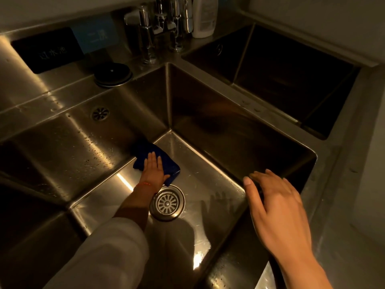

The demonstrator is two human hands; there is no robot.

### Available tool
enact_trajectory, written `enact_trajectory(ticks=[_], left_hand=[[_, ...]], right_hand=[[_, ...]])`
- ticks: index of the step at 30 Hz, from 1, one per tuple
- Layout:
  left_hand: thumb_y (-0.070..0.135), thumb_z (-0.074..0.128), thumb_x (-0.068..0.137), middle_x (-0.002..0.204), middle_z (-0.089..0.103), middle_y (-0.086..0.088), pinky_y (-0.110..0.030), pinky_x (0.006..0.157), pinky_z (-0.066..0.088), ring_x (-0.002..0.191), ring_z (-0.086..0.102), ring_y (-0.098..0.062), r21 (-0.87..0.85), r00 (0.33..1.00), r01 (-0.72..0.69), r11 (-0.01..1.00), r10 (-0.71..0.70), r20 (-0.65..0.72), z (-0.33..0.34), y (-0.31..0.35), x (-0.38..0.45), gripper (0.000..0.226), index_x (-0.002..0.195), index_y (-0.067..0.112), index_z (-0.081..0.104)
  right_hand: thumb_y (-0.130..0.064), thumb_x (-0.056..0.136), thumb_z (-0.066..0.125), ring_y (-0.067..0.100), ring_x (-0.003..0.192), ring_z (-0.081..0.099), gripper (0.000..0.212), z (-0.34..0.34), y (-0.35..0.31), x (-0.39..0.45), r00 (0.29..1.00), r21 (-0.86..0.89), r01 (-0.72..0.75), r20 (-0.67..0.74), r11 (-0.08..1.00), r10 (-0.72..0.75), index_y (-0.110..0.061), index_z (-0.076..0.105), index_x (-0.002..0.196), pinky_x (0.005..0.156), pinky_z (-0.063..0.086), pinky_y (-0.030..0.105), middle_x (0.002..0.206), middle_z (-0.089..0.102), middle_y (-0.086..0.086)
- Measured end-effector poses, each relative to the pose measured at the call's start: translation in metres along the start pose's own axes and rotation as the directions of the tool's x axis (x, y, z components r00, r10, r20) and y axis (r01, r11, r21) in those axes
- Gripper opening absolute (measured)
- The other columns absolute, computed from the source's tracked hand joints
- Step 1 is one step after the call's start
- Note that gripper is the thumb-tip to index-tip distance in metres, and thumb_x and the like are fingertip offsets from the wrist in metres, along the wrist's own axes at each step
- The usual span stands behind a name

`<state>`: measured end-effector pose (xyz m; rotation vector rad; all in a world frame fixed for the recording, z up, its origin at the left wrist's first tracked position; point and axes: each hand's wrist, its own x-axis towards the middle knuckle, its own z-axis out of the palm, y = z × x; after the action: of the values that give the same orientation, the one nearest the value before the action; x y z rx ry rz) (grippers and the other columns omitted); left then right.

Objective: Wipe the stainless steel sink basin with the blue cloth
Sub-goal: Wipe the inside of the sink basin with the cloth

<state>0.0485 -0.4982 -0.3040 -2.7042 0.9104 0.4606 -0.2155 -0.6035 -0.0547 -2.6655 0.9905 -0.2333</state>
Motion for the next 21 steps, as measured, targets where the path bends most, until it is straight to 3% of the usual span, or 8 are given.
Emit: enact_trajectory(ticks=[21], left_hand=[[0.042, 0.032, 0.102, 0.156, -0.013, -0.028, -0.044, 0.121, -0.002, 0.146, -0.01, -0.039, 0.052, 0.99, -0.143, 0.988, 0.141, 0.023, -0.029, 0.018, 0.032, 0.076, 0.15, -0.004, -0.006]], right_hand=[[-0.057, 0.083, 0.017, 0.01, 0.128, 0.039, 0.064, 0.0, -0.002, 0.001, 1.0, 0.035, -0.005, 0.003, 0.999, 0.005, -0.023, 0.058, 0.119, 0.109, 0.024, 0.034, 0.124, 0.06, -0.003]])
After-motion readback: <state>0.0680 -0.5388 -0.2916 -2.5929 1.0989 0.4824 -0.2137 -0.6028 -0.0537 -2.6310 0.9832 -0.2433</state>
